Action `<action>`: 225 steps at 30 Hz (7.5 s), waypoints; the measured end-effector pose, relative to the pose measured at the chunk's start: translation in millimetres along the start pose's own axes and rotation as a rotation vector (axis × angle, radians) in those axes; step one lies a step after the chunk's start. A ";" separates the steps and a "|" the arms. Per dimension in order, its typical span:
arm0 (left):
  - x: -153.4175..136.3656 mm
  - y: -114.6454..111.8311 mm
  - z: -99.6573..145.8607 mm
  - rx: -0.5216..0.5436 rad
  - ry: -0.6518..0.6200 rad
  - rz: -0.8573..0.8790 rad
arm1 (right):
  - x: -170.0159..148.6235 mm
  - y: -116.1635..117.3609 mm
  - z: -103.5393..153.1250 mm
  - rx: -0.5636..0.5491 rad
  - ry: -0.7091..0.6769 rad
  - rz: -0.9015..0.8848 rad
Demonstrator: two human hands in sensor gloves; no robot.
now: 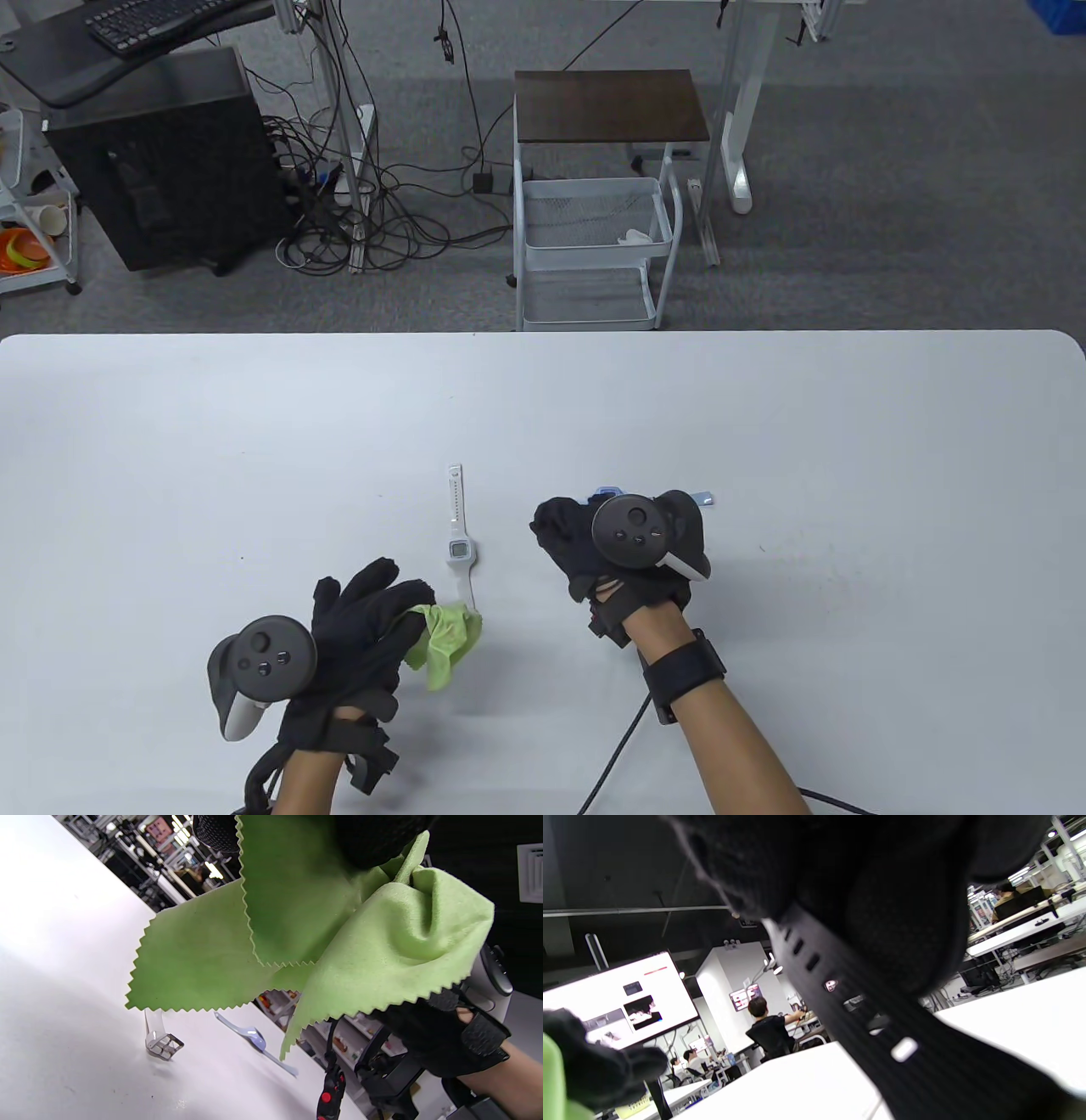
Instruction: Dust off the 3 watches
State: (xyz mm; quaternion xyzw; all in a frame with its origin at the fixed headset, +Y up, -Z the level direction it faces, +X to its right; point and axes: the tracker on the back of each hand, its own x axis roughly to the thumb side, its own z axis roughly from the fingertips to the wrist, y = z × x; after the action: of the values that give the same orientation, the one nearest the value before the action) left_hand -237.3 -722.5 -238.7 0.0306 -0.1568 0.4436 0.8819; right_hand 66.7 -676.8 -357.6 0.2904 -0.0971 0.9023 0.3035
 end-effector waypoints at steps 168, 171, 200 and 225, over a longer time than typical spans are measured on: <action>10.2 -64.3 -15.4 -0.280 -0.085 0.344 | 35.4 -58.9 55.1 -0.620 -0.003 -0.665; 8.2 -64.3 -15.1 -0.268 -0.082 0.341 | 34.7 -60.3 55.1 -0.637 -0.007 -0.677; -3.4 -58.8 -13.5 -0.258 0.010 0.226 | 32.0 -63.1 58.0 -0.652 -0.007 -0.723; -4.1 -65.1 -12.0 -0.287 0.010 0.262 | 29.3 -70.6 62.6 -0.692 -0.015 -0.726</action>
State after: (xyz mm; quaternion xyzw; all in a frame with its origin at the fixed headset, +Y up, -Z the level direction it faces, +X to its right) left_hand -185.1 -762.7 -245.8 -0.1183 -0.2167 0.5279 0.8127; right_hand 119.5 -628.1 -289.8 0.1941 -0.2857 0.6511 0.6759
